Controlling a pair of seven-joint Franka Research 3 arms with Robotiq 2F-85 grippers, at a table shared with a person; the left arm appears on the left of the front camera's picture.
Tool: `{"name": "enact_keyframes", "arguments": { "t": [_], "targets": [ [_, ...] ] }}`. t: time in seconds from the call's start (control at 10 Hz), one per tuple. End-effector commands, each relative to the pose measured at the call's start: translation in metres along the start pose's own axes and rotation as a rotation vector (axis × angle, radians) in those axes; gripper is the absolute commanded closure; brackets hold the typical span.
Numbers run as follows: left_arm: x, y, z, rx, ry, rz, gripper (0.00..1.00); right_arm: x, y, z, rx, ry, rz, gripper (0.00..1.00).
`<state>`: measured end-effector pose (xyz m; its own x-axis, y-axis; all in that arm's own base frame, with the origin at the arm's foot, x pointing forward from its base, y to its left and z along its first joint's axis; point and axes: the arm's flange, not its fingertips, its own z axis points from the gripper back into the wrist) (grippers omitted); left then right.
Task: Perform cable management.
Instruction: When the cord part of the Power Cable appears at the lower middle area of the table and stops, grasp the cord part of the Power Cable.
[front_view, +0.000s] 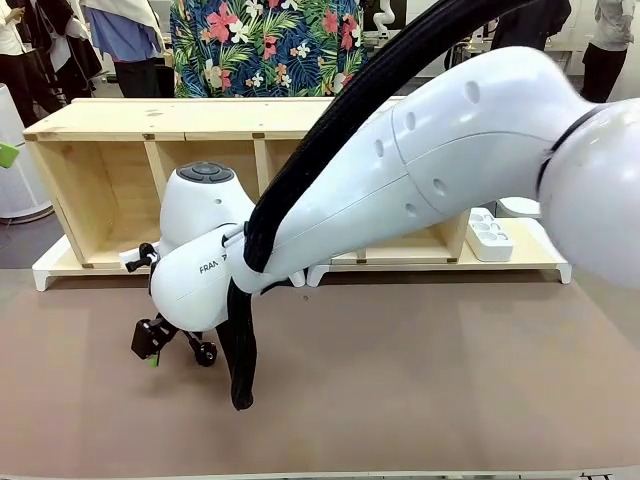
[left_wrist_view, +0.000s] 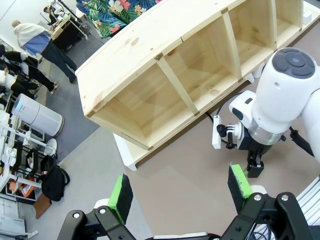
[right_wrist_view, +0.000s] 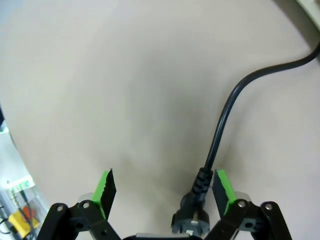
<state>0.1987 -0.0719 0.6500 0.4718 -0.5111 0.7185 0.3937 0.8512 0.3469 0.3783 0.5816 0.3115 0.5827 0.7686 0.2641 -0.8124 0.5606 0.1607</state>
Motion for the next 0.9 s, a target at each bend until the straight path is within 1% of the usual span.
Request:
{"name": "enact_keyframes", "arguments": {
  "t": [0.0,0.5,0.8],
  "targets": [
    [0.0003,0.0004,-0.0001,0.001,-0.002,0.0,0.0,0.0179,-0.0047,-0.0153,0.0,0.07,0.024,0.0],
    [0.0003,0.0004,-0.0001,0.001,-0.002,0.0,0.0,0.0206,-0.0034,-0.0156,-0.023,0.115,0.039,0.0],
    [0.0003,0.0004,-0.0001,0.001,-0.002,0.0,0.0,0.0207,-0.0003,-0.0124,-0.075,0.164,0.023,0.0]
  ]
}}
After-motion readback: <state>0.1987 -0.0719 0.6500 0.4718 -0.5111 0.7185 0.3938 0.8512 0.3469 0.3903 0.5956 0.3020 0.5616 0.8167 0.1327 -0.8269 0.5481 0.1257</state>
